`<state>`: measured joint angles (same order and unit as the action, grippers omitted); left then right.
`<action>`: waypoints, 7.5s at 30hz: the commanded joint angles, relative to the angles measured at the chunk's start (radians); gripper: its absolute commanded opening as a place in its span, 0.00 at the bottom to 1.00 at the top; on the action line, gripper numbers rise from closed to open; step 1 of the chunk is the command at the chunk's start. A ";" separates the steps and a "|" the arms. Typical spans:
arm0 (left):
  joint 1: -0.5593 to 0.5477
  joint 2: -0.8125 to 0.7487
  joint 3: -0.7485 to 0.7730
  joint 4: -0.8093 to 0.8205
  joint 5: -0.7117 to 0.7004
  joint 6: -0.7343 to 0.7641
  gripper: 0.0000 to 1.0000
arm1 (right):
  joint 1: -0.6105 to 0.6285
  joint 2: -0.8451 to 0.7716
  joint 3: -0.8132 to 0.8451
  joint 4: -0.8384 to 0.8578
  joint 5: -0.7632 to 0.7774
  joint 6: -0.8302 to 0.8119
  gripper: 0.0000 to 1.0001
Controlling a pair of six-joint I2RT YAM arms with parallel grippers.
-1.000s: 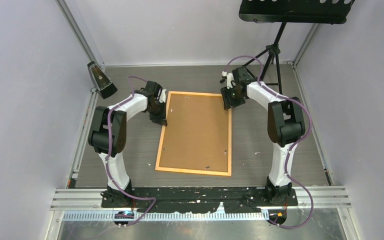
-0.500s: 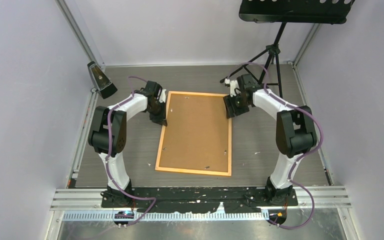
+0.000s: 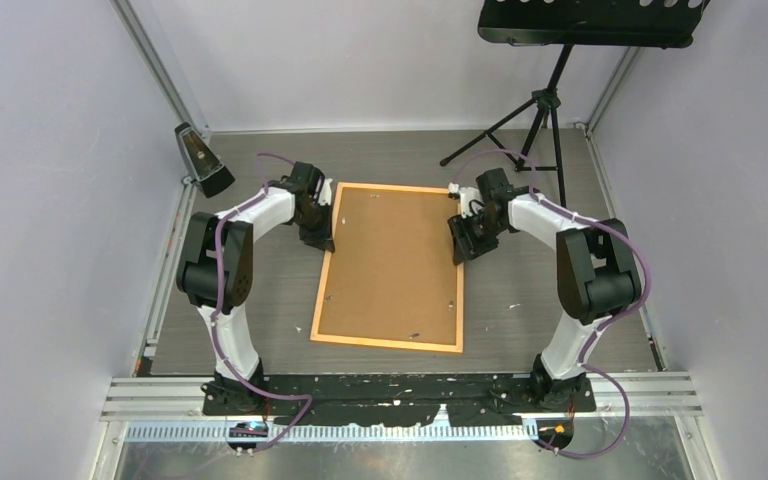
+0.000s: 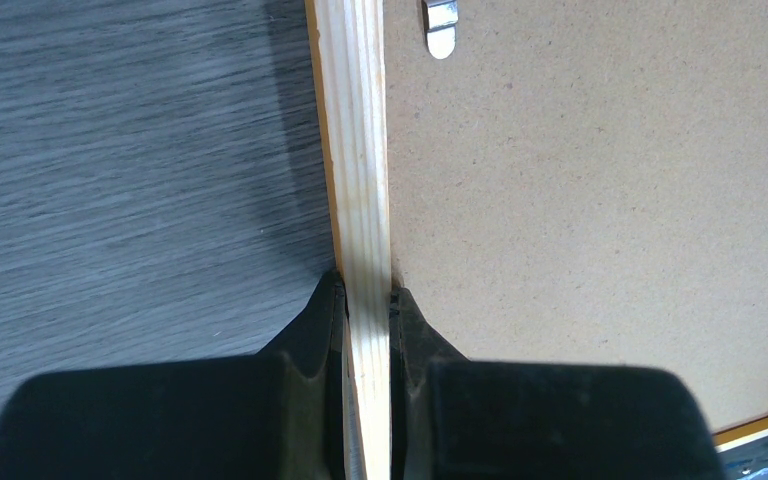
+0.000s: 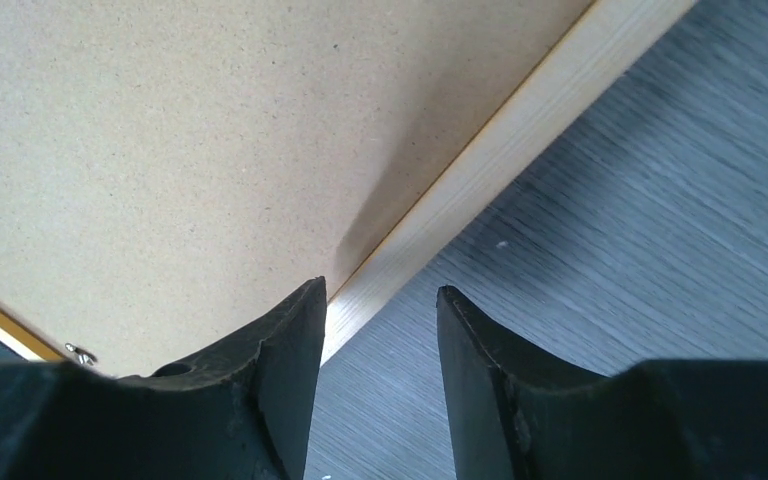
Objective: Put the photo into the frame
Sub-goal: Install the photo frame at the center of the board.
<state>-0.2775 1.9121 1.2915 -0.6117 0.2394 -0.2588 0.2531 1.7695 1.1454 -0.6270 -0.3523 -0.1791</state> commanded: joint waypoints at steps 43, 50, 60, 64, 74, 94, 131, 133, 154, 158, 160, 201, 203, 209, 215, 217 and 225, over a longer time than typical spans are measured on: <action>0.064 -0.125 -0.261 0.233 0.192 -0.208 0.00 | -0.015 -0.148 -0.089 -0.038 -0.018 -0.129 0.77; 0.064 -0.136 -0.261 0.231 0.175 -0.194 0.00 | -0.013 -0.106 -0.108 -0.010 -0.061 -0.099 0.77; 0.064 -0.127 -0.259 0.231 0.174 -0.189 0.00 | 0.009 -0.087 -0.117 0.028 0.007 -0.067 0.71; 0.064 -0.125 -0.256 0.231 0.173 -0.188 0.00 | 0.027 -0.099 -0.136 0.048 0.060 -0.057 0.69; 0.064 -0.124 -0.252 0.225 0.167 -0.183 0.00 | 0.080 -0.135 -0.172 0.077 0.172 -0.048 0.66; 0.075 -0.137 -0.256 0.225 0.166 -0.182 0.00 | 0.081 -0.153 -0.165 0.055 0.176 -0.094 0.39; 0.084 -0.175 -0.251 0.221 0.154 -0.165 0.00 | 0.021 -0.136 -0.062 -0.036 0.025 -0.277 0.57; 0.084 -0.182 -0.250 0.221 0.153 -0.160 0.00 | -0.010 -0.121 -0.031 -0.032 -0.004 -0.208 0.58; 0.036 -0.204 -0.197 0.186 0.164 -0.074 0.11 | -0.041 0.129 0.110 0.092 -0.054 0.056 0.51; 0.030 -0.223 -0.186 0.140 0.163 -0.036 0.45 | -0.043 0.129 0.083 0.111 -0.035 0.071 0.29; 0.022 -0.227 -0.171 0.088 0.161 0.000 0.66 | -0.043 0.112 0.065 0.116 -0.023 0.079 0.21; -0.348 -0.295 -0.325 -0.045 0.005 0.192 0.77 | -0.071 0.083 0.159 0.093 0.027 0.077 0.06; -0.357 -0.292 -0.321 -0.042 0.006 0.179 0.78 | -0.071 0.084 0.155 0.094 0.023 0.079 0.06; -0.389 -0.267 -0.309 -0.042 -0.010 0.163 0.78 | -0.071 0.084 0.146 0.093 0.017 0.081 0.06; -0.393 -0.224 -0.286 -0.062 -0.033 0.149 0.75 | -0.070 0.080 0.146 0.092 0.010 0.081 0.06; -0.394 -0.218 -0.281 -0.070 -0.038 0.148 0.72 | -0.070 0.078 0.146 0.091 0.007 0.081 0.06; -0.419 -0.221 -0.292 -0.068 -0.083 0.141 0.71 | -0.074 0.086 0.157 0.091 0.001 0.082 0.06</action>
<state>-0.6762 1.6695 0.9981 -0.6895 0.1902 -0.1135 0.1852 1.8709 1.2510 -0.5503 -0.2913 -0.0959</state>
